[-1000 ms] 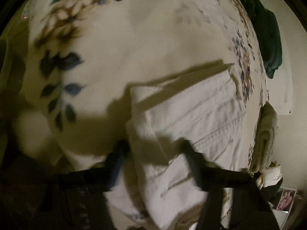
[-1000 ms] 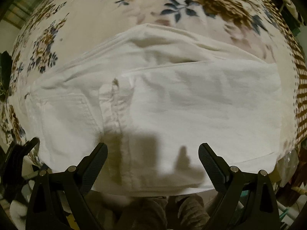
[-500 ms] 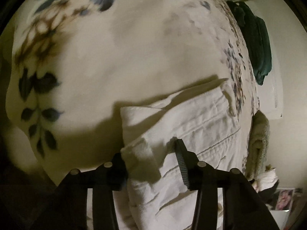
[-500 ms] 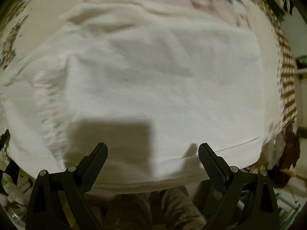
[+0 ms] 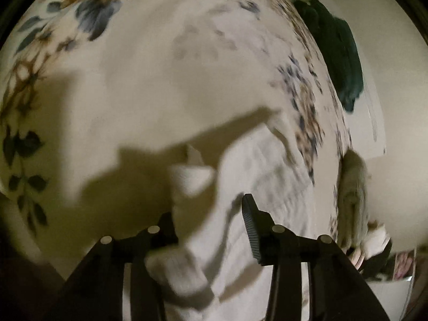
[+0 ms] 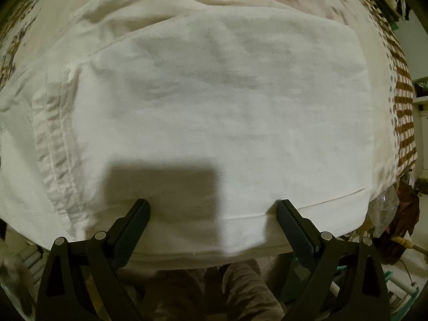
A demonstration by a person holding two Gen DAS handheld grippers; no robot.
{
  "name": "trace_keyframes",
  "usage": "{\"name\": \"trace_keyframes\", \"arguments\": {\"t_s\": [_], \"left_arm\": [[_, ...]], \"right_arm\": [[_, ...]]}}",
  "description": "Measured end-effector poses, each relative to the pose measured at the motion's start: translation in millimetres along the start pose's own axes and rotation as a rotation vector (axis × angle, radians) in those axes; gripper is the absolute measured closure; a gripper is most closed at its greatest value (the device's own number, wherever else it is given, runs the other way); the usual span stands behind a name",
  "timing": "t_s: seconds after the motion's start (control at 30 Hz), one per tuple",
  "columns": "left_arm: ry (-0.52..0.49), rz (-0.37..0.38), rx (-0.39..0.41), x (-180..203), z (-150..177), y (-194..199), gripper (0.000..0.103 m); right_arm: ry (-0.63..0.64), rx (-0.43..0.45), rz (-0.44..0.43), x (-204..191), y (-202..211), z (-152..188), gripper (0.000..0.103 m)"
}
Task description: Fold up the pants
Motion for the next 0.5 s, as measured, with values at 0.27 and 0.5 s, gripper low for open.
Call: {"name": "trace_keyframes", "arguments": {"t_s": [0.27, 0.5], "left_arm": [[-0.345, 0.017, 0.095, 94.9, 22.3, 61.4, 0.088], [-0.640, 0.113, 0.090, 205.3, 81.5, 91.0, 0.089]], "right_arm": [[-0.012, 0.053, 0.009, 15.0, 10.9, -4.1, 0.006], [-0.035, 0.097, -0.032, 45.1, 20.5, -5.2, 0.006]]}}
Point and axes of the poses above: each gripper's, at about its wrist camera, not at the fingertips, and y roughly against the way its jaws point, x to its right, z to its underside, the point moved 1 cm from there along -y, roughly the way its jaws point, and after that the axes turned 11 degrees about -y, right-handed, at the moved point
